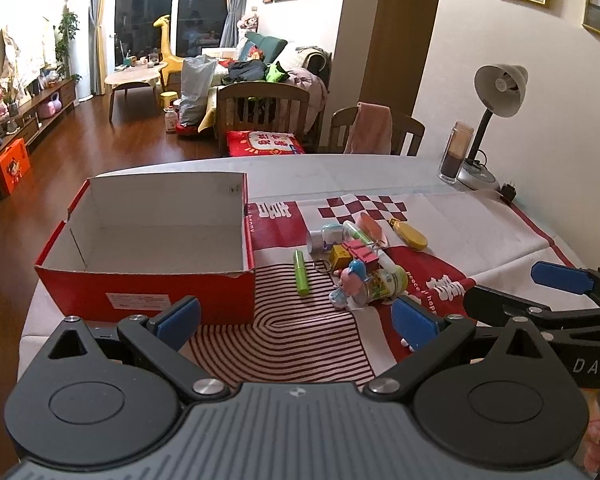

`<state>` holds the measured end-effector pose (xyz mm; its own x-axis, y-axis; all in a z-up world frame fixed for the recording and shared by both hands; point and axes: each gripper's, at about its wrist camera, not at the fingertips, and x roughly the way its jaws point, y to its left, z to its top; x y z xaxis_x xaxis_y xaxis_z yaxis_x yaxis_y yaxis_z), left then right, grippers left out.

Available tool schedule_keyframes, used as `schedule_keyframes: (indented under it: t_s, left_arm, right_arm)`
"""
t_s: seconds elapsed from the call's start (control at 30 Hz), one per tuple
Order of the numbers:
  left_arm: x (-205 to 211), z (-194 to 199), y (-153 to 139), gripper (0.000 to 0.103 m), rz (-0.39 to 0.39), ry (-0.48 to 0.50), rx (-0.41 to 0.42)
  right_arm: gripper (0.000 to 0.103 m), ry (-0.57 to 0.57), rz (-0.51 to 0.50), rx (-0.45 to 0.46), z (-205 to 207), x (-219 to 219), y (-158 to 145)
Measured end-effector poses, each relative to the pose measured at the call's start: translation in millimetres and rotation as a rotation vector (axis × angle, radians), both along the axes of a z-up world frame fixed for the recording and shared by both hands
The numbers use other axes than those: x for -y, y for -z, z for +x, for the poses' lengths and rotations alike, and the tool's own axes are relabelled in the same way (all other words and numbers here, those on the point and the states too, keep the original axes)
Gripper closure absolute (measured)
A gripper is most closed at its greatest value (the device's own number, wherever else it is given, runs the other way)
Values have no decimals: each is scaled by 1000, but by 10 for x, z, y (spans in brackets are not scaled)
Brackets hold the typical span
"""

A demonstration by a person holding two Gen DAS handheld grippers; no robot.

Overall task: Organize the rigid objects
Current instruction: 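Move both tools toward the pile of small items on the cloth, then grasp the pink-and-blue doll with the left tool while the right tool grasps the white rabbit keychain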

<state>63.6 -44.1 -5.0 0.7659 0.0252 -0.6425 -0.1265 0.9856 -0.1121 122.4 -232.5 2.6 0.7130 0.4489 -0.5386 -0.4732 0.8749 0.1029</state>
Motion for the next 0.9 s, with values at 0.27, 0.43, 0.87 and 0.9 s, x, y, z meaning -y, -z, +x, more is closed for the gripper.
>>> schedule_keyframes:
  t_s: [0.27, 0.43, 0.87, 0.9]
  left_arm:
    - [96, 344, 148, 0, 6, -2, -14]
    - [172, 592, 308, 0, 18, -8, 1]
    - [421, 1290, 817, 0, 1, 20, -52]
    - [434, 1337, 860, 0, 1, 19, -60]
  right_arm:
    - [3, -37, -36, -1, 269, 129, 126]
    - [6, -106, -98, -5, 480, 200, 384]
    - [11, -239, -214, -138, 889, 201, 1152]
    - [13, -246, -226, -147, 925, 197, 1195]
